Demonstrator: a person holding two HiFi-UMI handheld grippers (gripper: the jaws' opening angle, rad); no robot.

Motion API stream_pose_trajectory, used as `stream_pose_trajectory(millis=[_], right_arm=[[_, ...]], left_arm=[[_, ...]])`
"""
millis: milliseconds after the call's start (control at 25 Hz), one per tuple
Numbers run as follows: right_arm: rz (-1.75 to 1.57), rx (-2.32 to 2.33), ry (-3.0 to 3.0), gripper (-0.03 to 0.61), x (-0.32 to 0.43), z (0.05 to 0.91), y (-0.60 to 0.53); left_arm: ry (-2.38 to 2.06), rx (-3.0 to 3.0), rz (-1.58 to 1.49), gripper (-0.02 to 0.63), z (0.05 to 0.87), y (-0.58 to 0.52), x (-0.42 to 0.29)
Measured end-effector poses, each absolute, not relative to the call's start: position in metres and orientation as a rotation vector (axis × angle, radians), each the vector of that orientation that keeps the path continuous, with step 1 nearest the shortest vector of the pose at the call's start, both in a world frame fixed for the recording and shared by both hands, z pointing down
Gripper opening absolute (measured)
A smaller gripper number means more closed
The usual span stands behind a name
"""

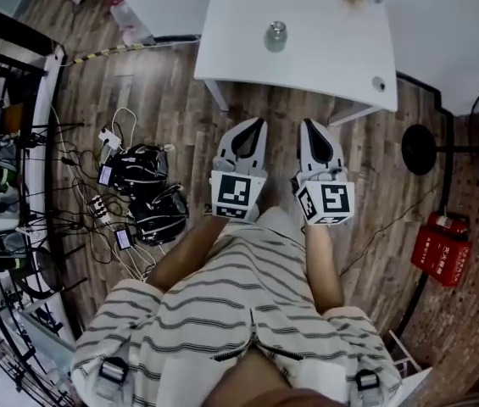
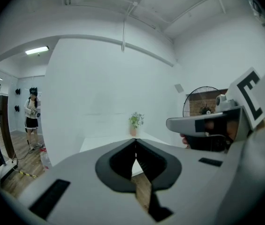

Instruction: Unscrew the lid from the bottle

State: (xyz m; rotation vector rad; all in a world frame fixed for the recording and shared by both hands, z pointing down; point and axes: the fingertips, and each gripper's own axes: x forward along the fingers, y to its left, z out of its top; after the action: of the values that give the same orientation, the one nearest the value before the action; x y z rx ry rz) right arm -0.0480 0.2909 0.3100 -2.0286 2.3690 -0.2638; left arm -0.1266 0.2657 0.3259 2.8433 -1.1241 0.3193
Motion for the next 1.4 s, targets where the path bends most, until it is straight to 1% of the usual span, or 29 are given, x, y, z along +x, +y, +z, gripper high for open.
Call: stream_pose_trajectory(millis=[320, 840, 1160, 1400], right_arm=[[-0.291, -2.002, 2.39, 0.011, -0.019, 0.32, 0.233], [-0.356, -1.844, 2.597, 0.011, 0.051, 0.347, 0.097], [-0.417, -1.765, 2.701, 0.011, 0.066, 0.371, 0.062], [-0.469, -1.734, 2.754, 0.011, 0.062, 0.398, 0.038]], left_arm=[[-1.151, 2.813, 0.351, 0.0, 0.34, 0.207, -0.097], [-1.342, 2.665, 0.414, 0.0, 0.377, 0.085, -0.031], [-1.393, 2.598, 0.496, 0.0, 0.405, 0.056, -0.011], [-1.35, 2.587, 0.556, 0.002, 0.43, 0.037, -0.005]])
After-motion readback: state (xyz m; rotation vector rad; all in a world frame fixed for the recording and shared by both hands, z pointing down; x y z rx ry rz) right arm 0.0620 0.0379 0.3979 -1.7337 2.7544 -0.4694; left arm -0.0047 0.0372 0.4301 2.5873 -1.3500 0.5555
